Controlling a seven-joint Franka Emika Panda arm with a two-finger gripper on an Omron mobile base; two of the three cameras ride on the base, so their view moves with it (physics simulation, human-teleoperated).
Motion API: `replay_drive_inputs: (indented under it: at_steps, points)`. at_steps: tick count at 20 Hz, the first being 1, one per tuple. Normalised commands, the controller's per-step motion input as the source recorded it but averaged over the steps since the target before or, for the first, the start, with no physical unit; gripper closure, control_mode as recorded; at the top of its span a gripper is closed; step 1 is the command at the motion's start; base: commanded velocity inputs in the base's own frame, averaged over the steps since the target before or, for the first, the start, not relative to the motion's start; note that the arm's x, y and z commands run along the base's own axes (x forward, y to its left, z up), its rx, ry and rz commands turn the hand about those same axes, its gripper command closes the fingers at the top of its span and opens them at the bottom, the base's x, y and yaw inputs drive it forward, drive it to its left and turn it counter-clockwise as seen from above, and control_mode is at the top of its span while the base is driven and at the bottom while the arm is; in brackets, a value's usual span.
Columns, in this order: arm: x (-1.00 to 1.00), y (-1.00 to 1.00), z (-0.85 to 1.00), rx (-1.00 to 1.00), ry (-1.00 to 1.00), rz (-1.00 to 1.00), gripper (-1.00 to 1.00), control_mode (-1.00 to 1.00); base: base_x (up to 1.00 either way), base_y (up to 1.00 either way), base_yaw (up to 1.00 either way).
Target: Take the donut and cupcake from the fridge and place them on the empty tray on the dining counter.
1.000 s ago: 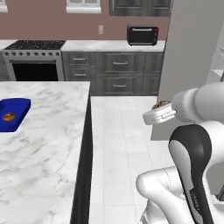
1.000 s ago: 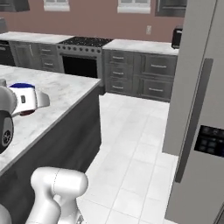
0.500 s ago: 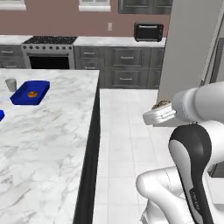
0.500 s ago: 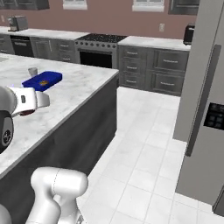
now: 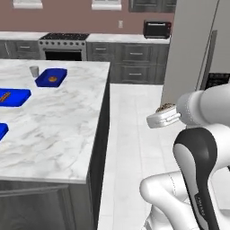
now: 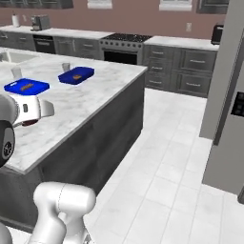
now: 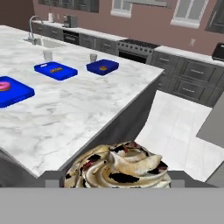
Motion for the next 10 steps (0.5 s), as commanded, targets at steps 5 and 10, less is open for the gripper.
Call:
replay_drive_inputs:
  at_steps: [5, 10]
  points:
    - [0.0, 0.0, 0.0, 0.0, 0.0, 0.0, 1.0, 1.0, -0.91, 0.39, 0.09]
    - [0.0, 0.0, 0.0, 0.0, 0.0, 0.0, 1.0, 1.0, -0.23, 0.74, 0.04]
